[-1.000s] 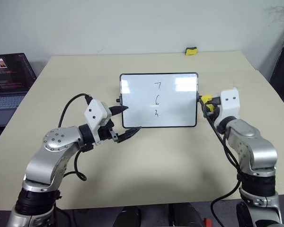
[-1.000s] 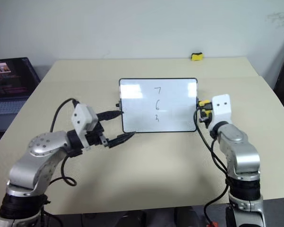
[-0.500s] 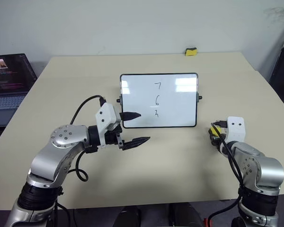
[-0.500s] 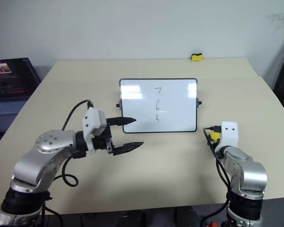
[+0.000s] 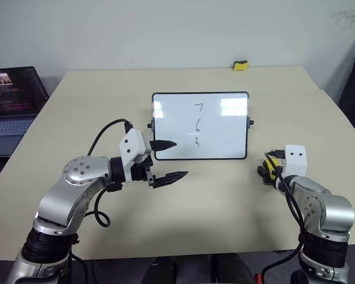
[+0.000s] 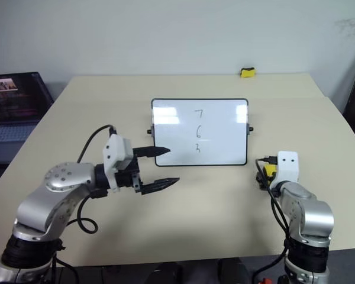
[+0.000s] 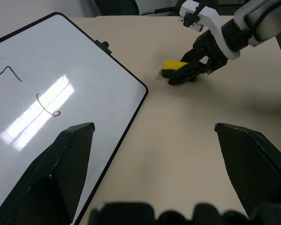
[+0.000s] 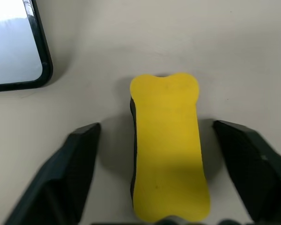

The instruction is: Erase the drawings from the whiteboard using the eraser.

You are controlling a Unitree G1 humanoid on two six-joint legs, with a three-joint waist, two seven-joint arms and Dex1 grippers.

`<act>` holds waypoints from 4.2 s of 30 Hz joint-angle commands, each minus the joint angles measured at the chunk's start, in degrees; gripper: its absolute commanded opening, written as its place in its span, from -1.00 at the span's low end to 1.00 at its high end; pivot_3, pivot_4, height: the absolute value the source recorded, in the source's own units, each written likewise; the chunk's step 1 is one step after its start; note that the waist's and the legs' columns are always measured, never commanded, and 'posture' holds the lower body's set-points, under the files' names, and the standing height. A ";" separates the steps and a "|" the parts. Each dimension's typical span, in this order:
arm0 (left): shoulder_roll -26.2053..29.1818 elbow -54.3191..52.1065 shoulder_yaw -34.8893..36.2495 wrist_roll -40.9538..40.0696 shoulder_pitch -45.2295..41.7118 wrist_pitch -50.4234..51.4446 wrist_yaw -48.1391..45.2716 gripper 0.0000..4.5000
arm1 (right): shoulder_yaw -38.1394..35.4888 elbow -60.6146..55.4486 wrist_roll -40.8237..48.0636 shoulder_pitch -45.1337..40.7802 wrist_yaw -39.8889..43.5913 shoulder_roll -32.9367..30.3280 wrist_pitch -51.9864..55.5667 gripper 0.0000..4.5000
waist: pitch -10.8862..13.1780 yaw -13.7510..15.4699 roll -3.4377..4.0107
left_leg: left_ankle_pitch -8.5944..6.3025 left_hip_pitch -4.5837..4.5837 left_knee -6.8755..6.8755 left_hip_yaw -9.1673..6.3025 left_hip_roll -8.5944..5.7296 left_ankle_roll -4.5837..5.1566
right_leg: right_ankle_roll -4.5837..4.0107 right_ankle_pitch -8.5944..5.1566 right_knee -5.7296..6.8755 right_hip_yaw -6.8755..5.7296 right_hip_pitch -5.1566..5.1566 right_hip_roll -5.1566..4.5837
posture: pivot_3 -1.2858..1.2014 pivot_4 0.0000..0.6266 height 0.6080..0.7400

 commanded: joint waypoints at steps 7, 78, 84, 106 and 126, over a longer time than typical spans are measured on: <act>0.39 -2.09 0.96 -0.79 0.43 -0.02 0.18 1.00 | -2.34 -1.10 -0.33 -2.22 -1.00 -0.63 2.45 0.99 | 0.01 0.00 0.02 | 0.00 -0.03 -0.02 0.01 0.01 -0.01 | 0.00 0.00 -0.01 0.01 -0.04 0.00 | 0.03 -0.52 1.00; -5.86 10.02 1.67 21.64 -0.50 -16.78 19.32 1.00 | 19.43 30.59 -8.50 -25.24 7.65 -4.16 -56.27 -0.56 | 0.07 -0.14 0.07 | 0.07 -0.17 -0.04 0.09 0.02 -0.14 | -0.01 0.01 -0.04 0.06 -0.25 -0.02 | 0.03 -0.52 1.00; -8.46 9.63 1.51 21.41 2.08 -16.21 21.39 1.00 | 20.68 39.44 -10.19 -29.08 7.96 -2.12 -62.37 -0.56 | 0.07 -0.15 0.08 | 0.08 -0.19 -0.04 0.09 0.02 -0.16 | -0.01 0.01 -0.02 0.06 -0.29 -0.03 | 0.03 -0.52 1.00; -18.03 11.35 -0.26 18.29 -0.67 -20.07 20.79 1.00 | 20.27 53.61 -11.48 -38.05 7.88 1.94 -70.05 -0.56 | 0.07 -0.38 0.07 | 0.10 -0.19 -0.02 0.13 0.03 -0.19 | -0.03 0.02 0.04 0.08 -0.34 -0.03 | 0.03 -0.52 1.00; -16.05 13.81 2.12 18.27 -3.21 -20.95 20.91 1.00 | 25.35 61.14 -16.64 -38.17 8.09 4.67 -71.26 -0.56 | 0.05 -1.63 0.07 | 0.11 -0.14 0.00 0.15 0.03 -0.20 | -0.03 0.03 0.12 0.12 -0.34 -0.03 | 0.03 -0.52 1.00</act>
